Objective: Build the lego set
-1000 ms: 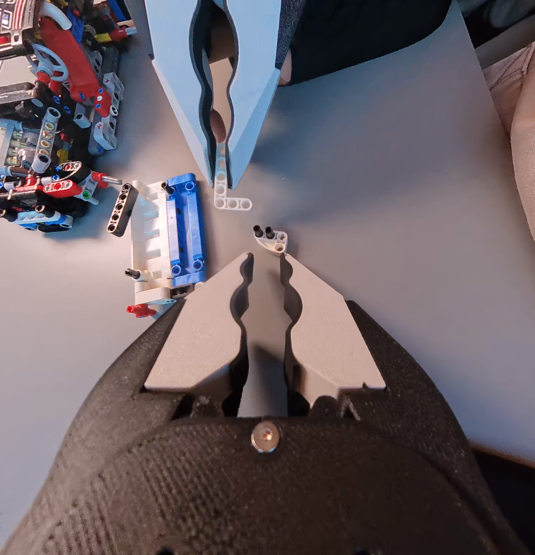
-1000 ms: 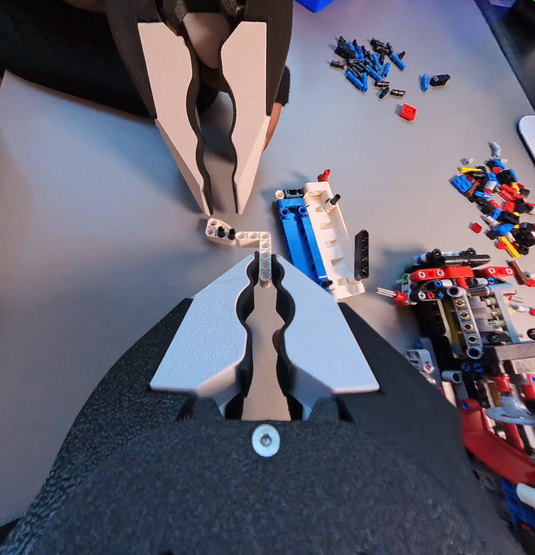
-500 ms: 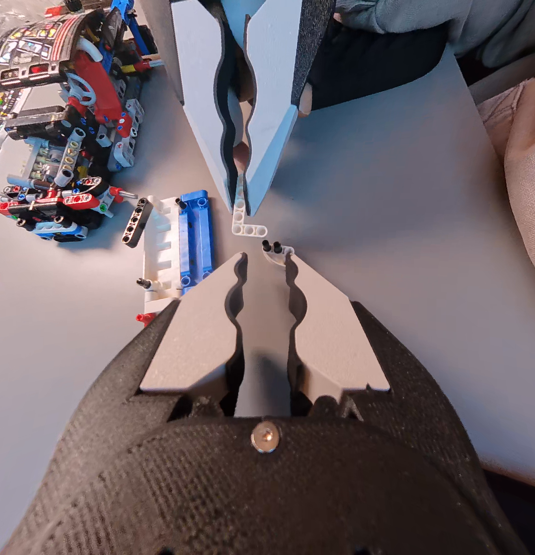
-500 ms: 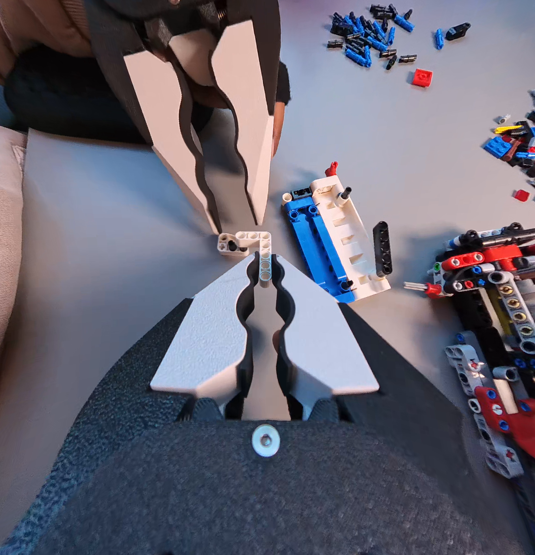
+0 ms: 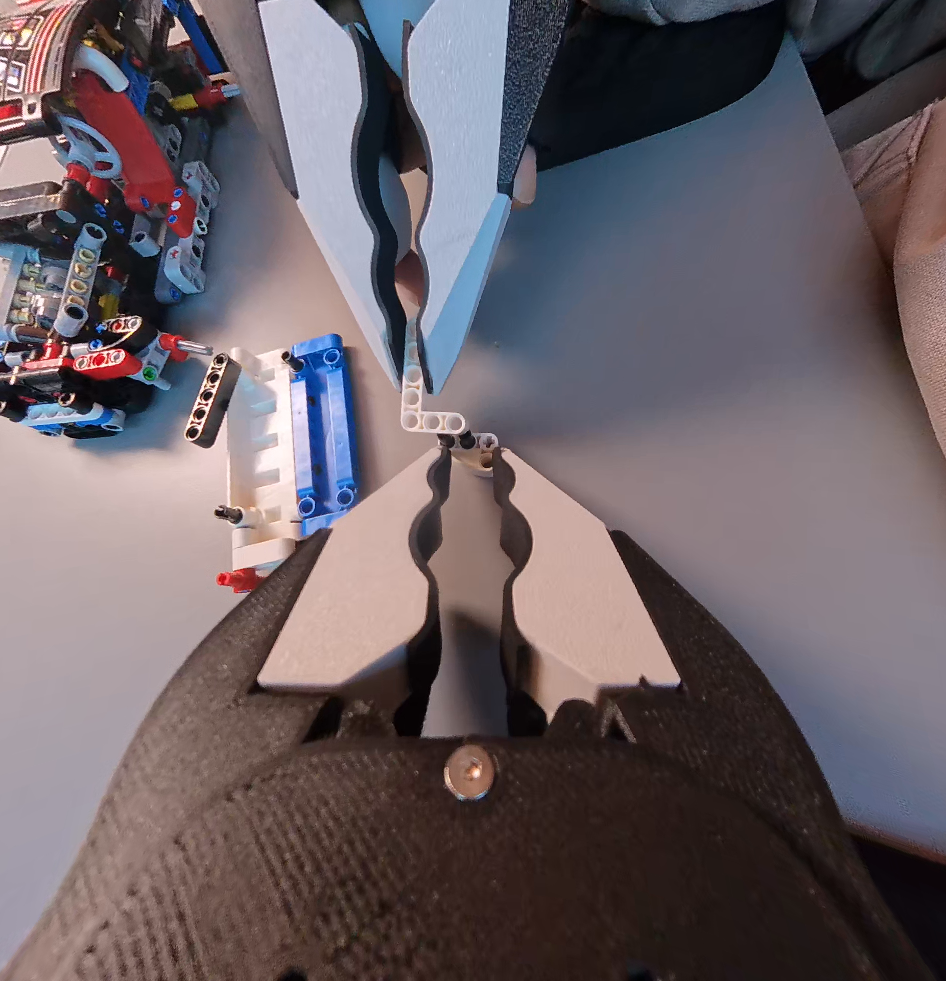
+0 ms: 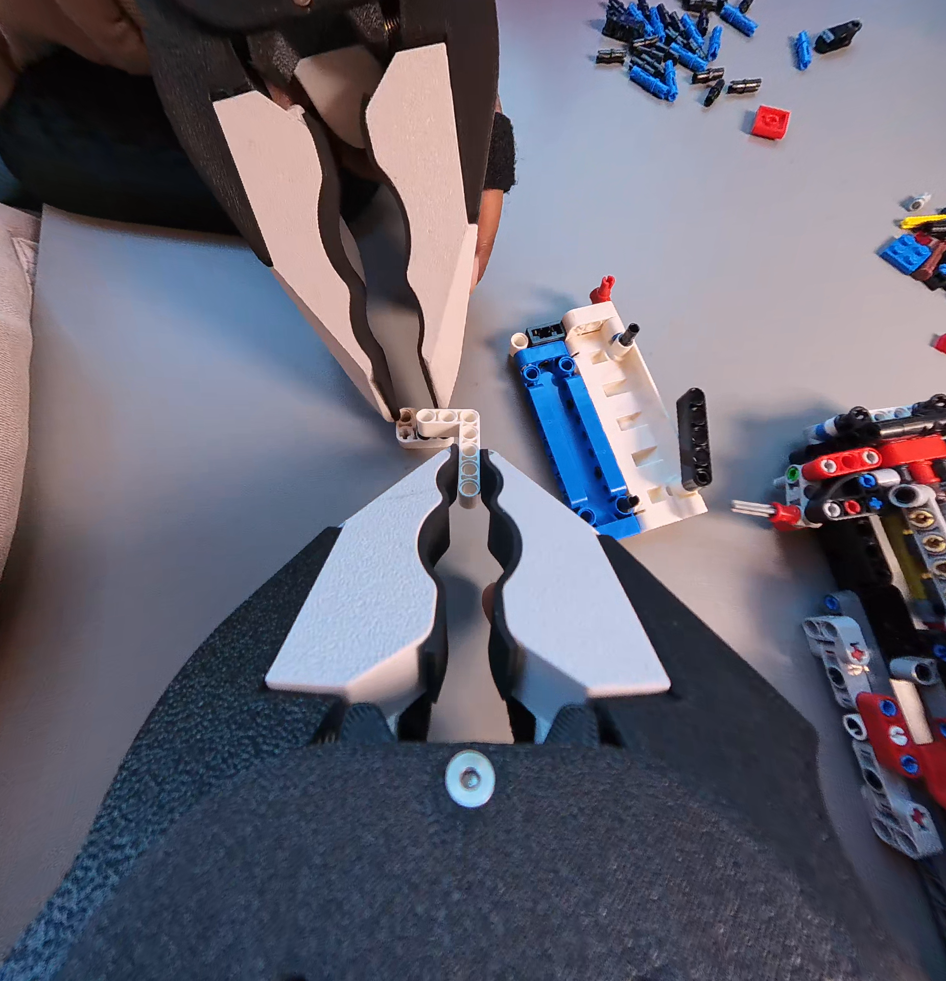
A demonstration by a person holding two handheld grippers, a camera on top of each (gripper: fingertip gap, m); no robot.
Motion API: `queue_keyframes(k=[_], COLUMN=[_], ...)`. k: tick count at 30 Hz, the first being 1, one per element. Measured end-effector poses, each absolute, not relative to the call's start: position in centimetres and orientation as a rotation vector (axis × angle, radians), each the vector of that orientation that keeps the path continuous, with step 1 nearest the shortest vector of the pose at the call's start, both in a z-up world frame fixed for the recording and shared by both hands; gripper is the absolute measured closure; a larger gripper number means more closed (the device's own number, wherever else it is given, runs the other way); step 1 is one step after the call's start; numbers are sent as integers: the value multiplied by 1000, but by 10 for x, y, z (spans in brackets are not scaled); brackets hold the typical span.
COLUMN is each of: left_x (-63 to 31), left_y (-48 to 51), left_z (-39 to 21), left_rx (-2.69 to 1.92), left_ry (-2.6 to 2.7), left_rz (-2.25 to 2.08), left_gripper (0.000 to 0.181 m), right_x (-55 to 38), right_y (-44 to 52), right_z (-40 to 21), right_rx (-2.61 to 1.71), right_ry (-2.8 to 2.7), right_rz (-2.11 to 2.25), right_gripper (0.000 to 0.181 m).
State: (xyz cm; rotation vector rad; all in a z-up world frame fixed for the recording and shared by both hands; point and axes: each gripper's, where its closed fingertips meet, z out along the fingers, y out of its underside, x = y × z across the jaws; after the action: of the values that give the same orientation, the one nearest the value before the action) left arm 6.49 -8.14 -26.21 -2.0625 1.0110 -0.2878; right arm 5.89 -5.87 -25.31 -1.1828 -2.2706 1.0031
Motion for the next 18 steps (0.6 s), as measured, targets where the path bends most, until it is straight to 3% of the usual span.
queue_keyframes(k=[18], left_x=[62], left_y=[-73], left_z=[-258], left_rx=[-2056], left_ry=[945], left_rz=[-304], left_gripper=[158], right_x=[55], right_y=[-56], right_z=[-255], right_rx=[-1117], right_ry=[-2326], right_rz=[982], right_gripper=[176])
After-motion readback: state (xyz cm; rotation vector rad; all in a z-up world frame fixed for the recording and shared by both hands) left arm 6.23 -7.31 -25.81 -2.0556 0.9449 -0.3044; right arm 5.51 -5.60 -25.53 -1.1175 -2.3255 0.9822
